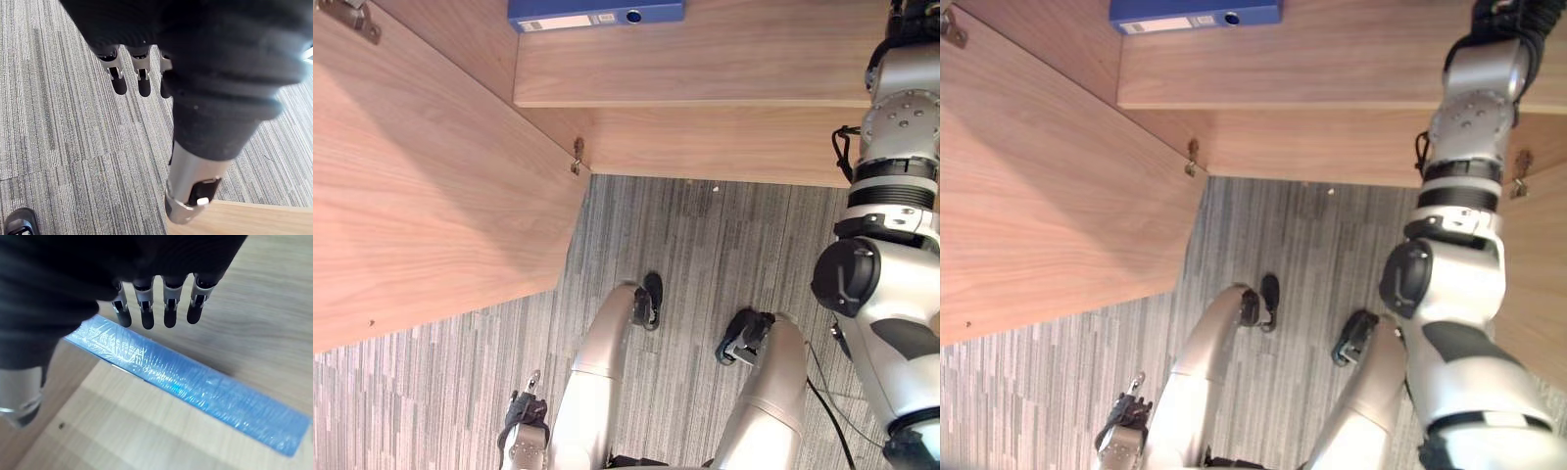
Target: Walk over to the cabinet, pick up the folder, carry it to the office cabinet, place the folder inside the office cabinet, then close the office cabinet door
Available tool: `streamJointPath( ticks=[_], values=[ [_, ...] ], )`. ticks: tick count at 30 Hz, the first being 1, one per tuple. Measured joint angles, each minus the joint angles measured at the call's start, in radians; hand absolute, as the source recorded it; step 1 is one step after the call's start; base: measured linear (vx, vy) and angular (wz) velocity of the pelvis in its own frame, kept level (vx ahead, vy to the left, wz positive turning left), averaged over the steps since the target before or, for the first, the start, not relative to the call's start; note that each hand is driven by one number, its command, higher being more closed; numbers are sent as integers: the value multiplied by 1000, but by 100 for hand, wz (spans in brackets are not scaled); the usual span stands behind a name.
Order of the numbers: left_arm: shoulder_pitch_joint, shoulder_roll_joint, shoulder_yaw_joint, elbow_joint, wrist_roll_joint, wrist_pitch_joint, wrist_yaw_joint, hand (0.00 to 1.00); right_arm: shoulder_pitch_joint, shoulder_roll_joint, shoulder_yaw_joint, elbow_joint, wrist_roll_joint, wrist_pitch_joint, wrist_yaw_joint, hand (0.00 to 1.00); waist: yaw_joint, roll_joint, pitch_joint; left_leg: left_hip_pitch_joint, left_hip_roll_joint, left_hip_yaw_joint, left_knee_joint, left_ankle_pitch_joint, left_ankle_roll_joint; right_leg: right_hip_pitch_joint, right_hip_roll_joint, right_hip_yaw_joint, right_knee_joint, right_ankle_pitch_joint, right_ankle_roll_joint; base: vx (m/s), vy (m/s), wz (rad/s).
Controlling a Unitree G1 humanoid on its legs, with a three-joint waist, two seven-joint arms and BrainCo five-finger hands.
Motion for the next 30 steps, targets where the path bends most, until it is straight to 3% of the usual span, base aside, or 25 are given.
streamJointPath(
  ticks=[4,8,15,17,25,30],
  values=[
    [-3,3,4,15,1,-3,-3,0,0,-43,92,31,-135,70,74,0,-11,0,0,1,16,2,-1,-1,-1,0,16,-1,-12,8,-5,37,-33,-10],
    [-9,2,51,31,5,-3,-30,0,7,-88,129,119,-250,134,208,0,-20,0,0,12,22,4,-3,-1,-2,7,22,-1,-14,11,-8,34,-31,-6],
    [-12,1,97,43,47,10,-105,0,117,-99,215,195,-445,204,449,0,-16,2,-7,85,32,10,-23,-4,-11,73,34,-1,-34,13,-11,23,-37,-7],
    [-12,0,114,43,55,19,-118,0,145,-89,216,207,-490,222,488,0,-13,2,-24,94,33,12,-27,-5,-12,78,35,1,-38,13,-11,21,-34,-5],
    [-13,-1,138,42,93,35,-163,0,178,-68,213,234,-584,227,592,0,1,13,-91,149,33,37,-47,-6,-13,109,36,23,-43,13,-11,10,-33,-5],
    [-14,-5,193,42,110,44,-171,0,191,-62,213,234,-637,227,613,0,-2,13,-114,160,33,45,-53,-6,-13,112,35,29,-45,13,-11,8,-18,-2]
  ],
)
